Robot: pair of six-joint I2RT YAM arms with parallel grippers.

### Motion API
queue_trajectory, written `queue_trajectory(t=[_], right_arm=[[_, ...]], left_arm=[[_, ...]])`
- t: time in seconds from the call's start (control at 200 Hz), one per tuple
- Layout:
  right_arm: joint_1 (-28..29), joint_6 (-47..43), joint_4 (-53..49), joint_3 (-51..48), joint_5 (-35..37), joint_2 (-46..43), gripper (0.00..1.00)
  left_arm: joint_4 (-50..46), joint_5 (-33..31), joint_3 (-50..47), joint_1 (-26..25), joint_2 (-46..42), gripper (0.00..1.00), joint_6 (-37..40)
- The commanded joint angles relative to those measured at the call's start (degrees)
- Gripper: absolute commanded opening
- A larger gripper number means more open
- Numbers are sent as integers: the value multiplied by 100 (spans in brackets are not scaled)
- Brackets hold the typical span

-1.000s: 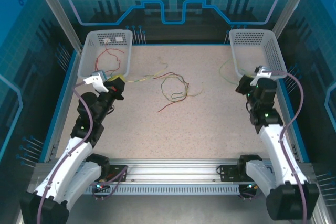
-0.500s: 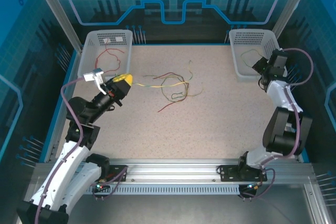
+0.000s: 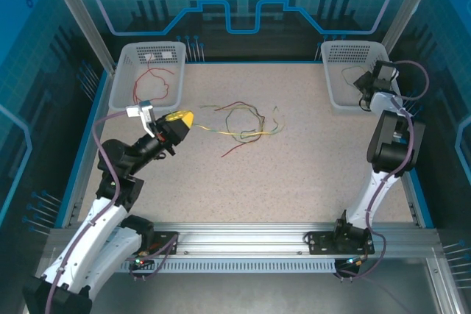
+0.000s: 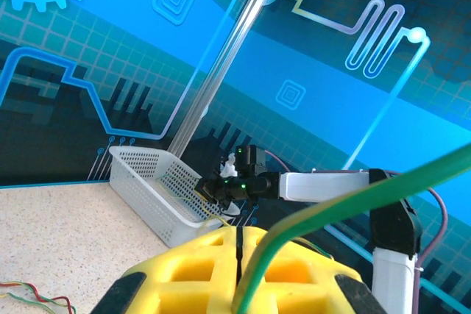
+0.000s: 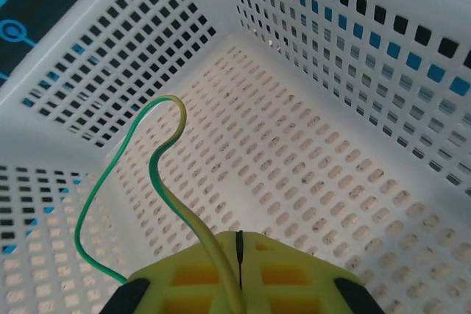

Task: Untangle the cables

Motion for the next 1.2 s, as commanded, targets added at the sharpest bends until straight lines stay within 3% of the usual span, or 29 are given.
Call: queue_trajectory(t=[0.0,0.125,0.23,0.375,0.62,0.77,0.8,0.83,1.021,1.196], right_arm=[[-25,263,-57,517,102,327,13],[-16,192,-417,1082,-85,647,63],[5,108,-596,1164,-116,529,80],[58,89,-454,336,-190,-436,85],[602,-268,-629,-1706,-375,-3060,89],[1199,99,-351,-3120,-1053,-4591,91],[1287,335,-280,-3357,-1225,-4857,98],[1308,543,-191,-3572,-1592,-5066,99],[1686,1466,-105,-3846,-3579,-5560,96],[2456,1751,-458,-3300,-4091,-5174,95]], left_arm=[[179,112,78,-92,-11,0,31],[135,92,72,-138,-11,0,66],[133,-69,13,-174,15,0,80],[319,-386,-260,-183,156,0,113],[936,-658,-500,-192,746,0,12],[1623,-782,-668,-184,1072,0,-17],[1685,-804,-678,-183,1120,0,-6],[1750,-770,-687,-183,1164,0,32],[1867,-625,-652,-183,1378,0,171],[2093,-541,-590,-192,1659,0,199]])
